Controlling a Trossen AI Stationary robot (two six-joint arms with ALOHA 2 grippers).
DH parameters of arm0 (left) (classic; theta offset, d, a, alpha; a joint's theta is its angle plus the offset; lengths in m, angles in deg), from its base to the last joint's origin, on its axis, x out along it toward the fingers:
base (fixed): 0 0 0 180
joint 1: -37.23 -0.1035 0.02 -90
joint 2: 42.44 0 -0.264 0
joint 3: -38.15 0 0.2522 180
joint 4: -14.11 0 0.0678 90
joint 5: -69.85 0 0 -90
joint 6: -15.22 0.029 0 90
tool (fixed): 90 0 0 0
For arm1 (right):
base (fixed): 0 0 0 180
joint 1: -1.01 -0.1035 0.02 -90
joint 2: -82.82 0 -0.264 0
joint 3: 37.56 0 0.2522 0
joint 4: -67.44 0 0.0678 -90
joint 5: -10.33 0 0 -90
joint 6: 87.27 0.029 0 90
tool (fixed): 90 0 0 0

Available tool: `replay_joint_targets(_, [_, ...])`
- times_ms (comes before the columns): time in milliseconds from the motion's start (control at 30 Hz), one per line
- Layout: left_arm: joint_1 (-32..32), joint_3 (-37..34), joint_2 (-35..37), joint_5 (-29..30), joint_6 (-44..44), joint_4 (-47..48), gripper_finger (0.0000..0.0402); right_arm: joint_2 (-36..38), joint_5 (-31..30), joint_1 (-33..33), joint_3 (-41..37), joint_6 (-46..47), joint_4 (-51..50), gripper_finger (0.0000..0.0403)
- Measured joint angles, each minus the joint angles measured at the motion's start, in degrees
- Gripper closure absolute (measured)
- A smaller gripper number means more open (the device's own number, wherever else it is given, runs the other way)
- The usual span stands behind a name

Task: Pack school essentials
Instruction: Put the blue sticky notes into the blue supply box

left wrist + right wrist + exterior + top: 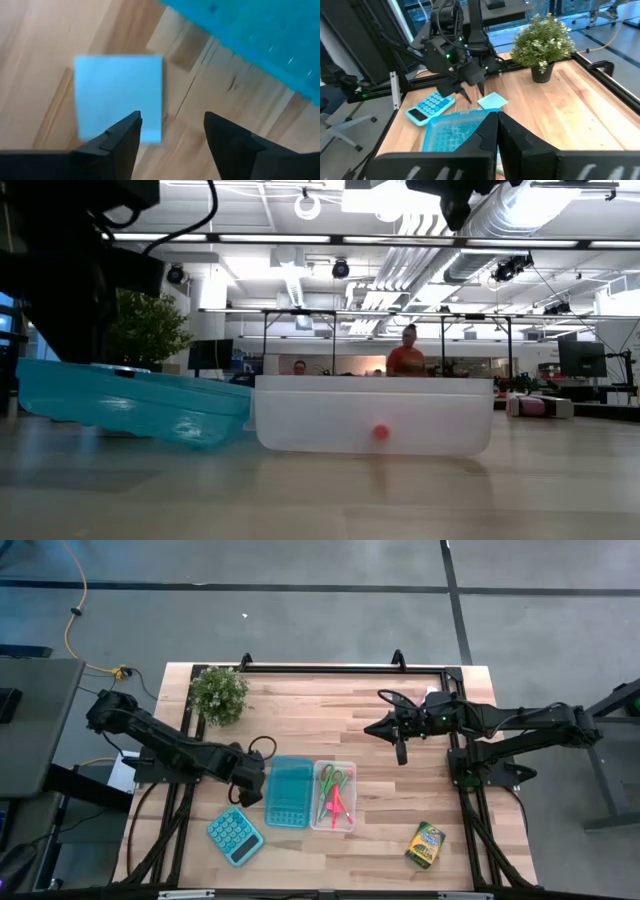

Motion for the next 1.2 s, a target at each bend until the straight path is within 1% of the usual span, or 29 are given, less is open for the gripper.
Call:
replay_joint_targets(67, [-0.5,-1.2,0.0,0.4,2.6,-3.4,0.0178,0.0,-0.3,0.0,0.0,0.1,0.0,0.0403])
replay_joint_targets(200, [-0.7,-2.2,0.0,4.3,3.8,-3.6,0.0166,0.0,-0.5,0.0,0.0,0.2,-0.4,0.0403])
replay_joint_targets(433, [-1.4,-6.0,0.0,2.1,4.2,-6.2,0.0167,0.0,-0.5,0.0,0.0,0.0,-2.4,0.0403])
replay_joint_targets(667, [-1.4,-9.3,0.0,4.5,4.6,-11.1,0.0167,0.0,-0.5,0.0,0.0,0.0,-2.9,0.0403])
replay_joint_targets(900, [-1.6,-11.5,0.3,6.9,5.5,-12.0,0.017,0.0,-0.5,0.0,0.0,0.0,-2.9,0.0403])
replay_joint_targets(967, [-1.6,-12.1,0.4,7.3,5.0,-12.2,0.0182,0.0,-0.5,0.0,0.0,0.2,-2.9,0.0403])
replay_joint_targets(1033, [-1.6,-12.5,0.4,8.3,4.4,-12.3,0.0203,0.0,-0.5,0.0,0.0,0.4,-2.9,0.0403])
replay_joint_targets(1200, [-1.6,-12.8,0.3,9.3,4.7,-12.3,0.0282,0.0,-0.5,0.0,0.0,0.4,-2.9,0.0403])
